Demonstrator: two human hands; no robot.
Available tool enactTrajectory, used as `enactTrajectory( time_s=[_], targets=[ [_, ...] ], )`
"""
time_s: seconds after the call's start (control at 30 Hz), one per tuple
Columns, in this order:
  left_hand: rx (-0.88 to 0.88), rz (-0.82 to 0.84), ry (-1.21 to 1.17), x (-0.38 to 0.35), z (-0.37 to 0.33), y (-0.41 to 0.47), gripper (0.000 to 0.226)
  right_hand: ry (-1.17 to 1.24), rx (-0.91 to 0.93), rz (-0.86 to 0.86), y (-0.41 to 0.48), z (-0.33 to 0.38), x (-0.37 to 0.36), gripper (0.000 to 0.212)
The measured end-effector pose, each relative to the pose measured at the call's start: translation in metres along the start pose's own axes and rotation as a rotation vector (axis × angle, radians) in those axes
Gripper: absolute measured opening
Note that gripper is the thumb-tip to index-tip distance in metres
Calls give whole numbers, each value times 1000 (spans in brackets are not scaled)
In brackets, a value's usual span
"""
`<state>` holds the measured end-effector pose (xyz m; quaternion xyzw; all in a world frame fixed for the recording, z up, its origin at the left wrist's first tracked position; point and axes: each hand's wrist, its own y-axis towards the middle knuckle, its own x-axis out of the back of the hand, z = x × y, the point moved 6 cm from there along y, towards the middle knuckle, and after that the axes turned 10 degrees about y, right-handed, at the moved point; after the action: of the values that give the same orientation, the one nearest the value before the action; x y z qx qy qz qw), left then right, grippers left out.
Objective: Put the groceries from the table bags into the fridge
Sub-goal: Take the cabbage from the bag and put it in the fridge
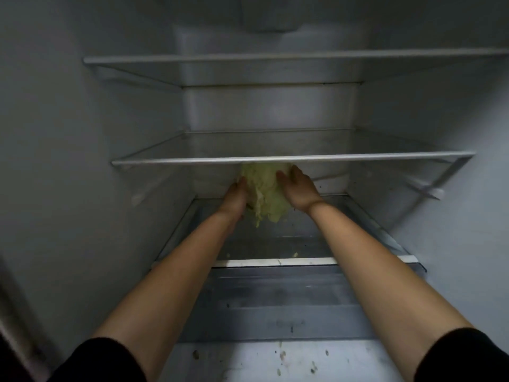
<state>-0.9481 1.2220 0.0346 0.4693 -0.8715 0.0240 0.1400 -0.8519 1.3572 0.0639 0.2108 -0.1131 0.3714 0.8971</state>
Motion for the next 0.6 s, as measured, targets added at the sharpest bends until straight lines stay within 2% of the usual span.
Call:
enactTrajectory(
  time_s=[0.1,0.2,0.27,0.43,0.6],
  targets=[
    [-94,-84,156,5,-3,-24,49,-62,41,-58,-30,3,15,52],
    [-144,-124,393,7,5,-58,55,-134,59,-47,-59,-12,22,58],
    [-214,-218,524,10,8,-81,55,-176,96,-42,-77,-21,28,61],
    [-347,-427,828,16,17,-142,73,-352,166,-60,-121,-36,36,59],
    [-325,-472,980,25,43,-202,68,-466,269,-92,-161,-40,28,60]
  ],
)
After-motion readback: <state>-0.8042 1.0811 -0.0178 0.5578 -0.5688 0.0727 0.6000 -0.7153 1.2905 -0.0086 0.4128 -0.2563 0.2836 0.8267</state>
